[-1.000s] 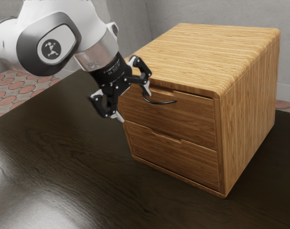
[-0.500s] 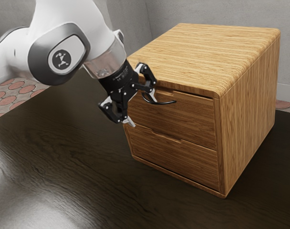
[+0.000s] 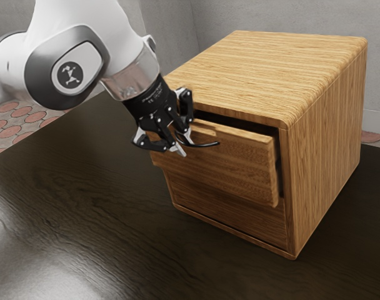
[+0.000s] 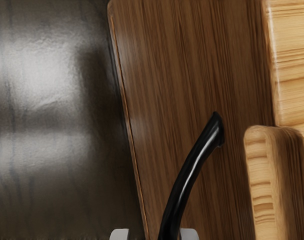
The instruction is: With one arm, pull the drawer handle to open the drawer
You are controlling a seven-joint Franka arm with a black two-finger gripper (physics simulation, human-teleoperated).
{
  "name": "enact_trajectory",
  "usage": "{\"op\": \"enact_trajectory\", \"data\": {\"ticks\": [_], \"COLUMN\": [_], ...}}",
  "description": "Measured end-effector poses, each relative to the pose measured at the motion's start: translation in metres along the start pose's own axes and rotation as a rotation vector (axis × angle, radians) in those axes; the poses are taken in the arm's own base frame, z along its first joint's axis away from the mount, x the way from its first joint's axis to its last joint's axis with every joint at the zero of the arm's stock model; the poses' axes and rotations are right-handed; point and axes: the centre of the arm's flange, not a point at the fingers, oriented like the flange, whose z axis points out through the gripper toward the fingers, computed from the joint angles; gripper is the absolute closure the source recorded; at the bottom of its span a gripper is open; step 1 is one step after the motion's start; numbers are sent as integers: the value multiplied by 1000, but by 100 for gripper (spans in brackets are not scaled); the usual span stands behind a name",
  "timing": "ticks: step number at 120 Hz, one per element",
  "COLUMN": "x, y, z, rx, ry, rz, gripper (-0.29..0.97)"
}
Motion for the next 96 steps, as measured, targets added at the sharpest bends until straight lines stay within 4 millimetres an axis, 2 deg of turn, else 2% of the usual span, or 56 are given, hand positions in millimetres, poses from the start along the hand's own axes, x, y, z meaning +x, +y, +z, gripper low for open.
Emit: {"op": "enact_trajectory", "data": {"ticks": [32,96], "x": [-2,-11], "y": [-16,-64], "z": [-8,-25], "rx": [3,0], "ry": [-3,-13], "rz": [-14,-21], "gripper": [77,79]}}
